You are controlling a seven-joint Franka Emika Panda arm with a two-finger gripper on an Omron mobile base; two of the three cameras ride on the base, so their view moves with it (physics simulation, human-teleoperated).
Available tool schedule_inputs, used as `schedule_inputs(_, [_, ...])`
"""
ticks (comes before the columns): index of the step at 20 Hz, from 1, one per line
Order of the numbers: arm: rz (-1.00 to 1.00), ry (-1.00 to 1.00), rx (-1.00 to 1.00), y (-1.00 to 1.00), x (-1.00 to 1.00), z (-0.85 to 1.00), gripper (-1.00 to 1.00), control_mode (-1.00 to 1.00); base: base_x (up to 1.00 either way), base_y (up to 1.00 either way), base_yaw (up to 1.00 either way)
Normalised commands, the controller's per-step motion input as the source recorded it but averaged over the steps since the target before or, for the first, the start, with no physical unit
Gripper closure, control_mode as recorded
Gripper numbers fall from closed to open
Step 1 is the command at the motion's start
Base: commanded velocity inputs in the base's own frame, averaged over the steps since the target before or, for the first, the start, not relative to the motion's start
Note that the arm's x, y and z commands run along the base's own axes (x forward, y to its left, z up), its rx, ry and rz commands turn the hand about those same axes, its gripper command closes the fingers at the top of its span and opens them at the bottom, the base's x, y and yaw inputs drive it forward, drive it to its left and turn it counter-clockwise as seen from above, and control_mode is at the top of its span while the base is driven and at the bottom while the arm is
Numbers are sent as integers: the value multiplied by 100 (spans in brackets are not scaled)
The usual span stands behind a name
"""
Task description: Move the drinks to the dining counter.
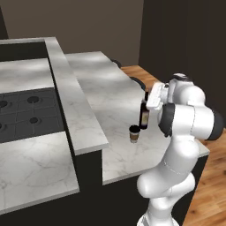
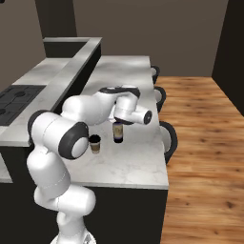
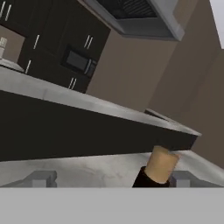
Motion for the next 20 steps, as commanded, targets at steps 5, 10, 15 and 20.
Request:
schedule_inputs(5, [0,3,0,-4,0,53,-100,-100,0,0,0])
schedule_inputs(10, [0,0,0,-18,-2,47,-100,-100,0,0,0])
schedule_inputs(15, [0,-7,0,-13,-37,50,-100,-100,0,0,0])
schedule_inputs(20, [5,-23,0,0,-95,20,-100,-100,0,0,0])
